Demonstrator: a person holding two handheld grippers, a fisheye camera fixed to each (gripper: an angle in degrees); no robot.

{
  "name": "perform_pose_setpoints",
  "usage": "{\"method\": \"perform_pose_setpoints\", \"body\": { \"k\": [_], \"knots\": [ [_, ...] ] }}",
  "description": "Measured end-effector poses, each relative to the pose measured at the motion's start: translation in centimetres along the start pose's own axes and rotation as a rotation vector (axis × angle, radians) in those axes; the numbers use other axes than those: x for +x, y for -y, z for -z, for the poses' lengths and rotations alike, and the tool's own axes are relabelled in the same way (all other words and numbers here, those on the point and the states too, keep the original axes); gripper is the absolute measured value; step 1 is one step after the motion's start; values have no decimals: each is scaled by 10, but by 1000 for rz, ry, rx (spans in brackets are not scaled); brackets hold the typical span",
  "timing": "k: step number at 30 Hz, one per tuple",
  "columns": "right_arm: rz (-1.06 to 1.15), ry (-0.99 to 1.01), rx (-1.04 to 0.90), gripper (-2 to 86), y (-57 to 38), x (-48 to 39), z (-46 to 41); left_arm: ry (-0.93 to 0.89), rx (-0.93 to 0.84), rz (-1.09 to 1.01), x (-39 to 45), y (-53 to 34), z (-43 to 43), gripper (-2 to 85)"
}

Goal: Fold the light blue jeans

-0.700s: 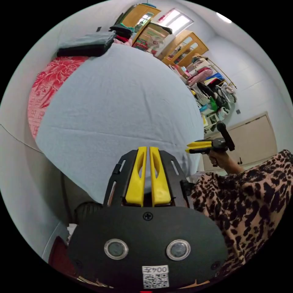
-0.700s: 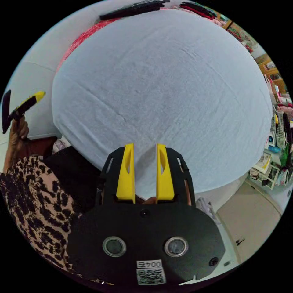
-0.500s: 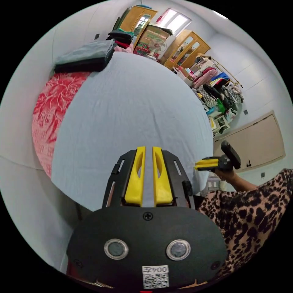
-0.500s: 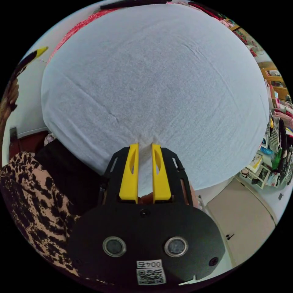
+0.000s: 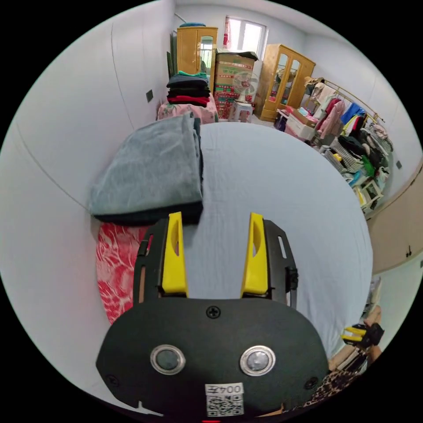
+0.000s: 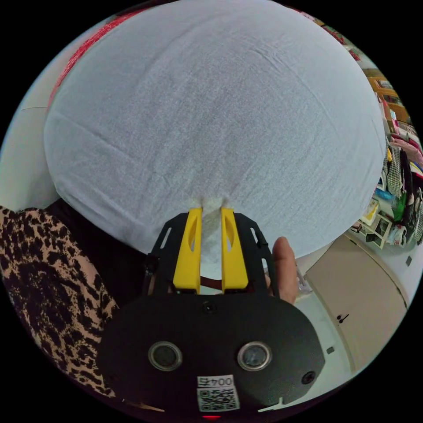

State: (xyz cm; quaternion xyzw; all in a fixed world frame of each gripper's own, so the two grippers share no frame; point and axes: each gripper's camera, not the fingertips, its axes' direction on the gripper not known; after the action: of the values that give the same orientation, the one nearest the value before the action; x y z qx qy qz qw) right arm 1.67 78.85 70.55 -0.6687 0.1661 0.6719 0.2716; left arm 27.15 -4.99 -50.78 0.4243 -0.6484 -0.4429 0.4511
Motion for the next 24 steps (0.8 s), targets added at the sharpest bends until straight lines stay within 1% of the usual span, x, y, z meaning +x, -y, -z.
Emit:
{"method": "perform_pose_setpoints", "body": {
  "k": [1,5,7,9,10,11,12,13,14,18,19,21,22,23,24],
  "knots": [
    [-15,9,3,78,-1,1,4,41,-9,1,-8,20,-7,196],
    [-102,51,21,77,-13,8,29,109,-68,-4,-29,65,-27,194],
    [-108,44,20,77,-16,8,38,145,-115,4,-42,81,-39,172],
    [-119,45,12,76,-22,8,49,130,-163,-10,-52,89,-45,140],
    [-124,49,11,76,-23,9,51,77,-177,-7,-61,93,-44,117],
    [-139,60,12,76,-27,11,56,61,-173,4,-65,94,-42,102],
    [-154,72,18,75,-31,13,60,6,-135,20,-74,96,-32,72],
    [-161,76,22,75,-33,13,62,-36,-56,58,-86,96,-16,59],
    [-168,77,34,75,-39,13,65,-52,-18,74,-92,95,-9,53],
    [-185,53,98,74,-61,9,75,-298,124,146,-145,92,32,38],
    [-192,53,110,74,-65,9,76,-329,164,111,-151,93,48,37],
    [-216,58,155,74,-79,9,80,-287,222,34,-150,95,83,36],
    [-221,61,165,74,-83,9,80,-301,268,-16,-147,96,109,35],
    [-231,69,184,74,-90,10,81,-327,296,-47,-145,96,124,35],
    [-236,78,198,74,-97,11,82,-382,359,-113,-137,95,155,36]
  ]
}}
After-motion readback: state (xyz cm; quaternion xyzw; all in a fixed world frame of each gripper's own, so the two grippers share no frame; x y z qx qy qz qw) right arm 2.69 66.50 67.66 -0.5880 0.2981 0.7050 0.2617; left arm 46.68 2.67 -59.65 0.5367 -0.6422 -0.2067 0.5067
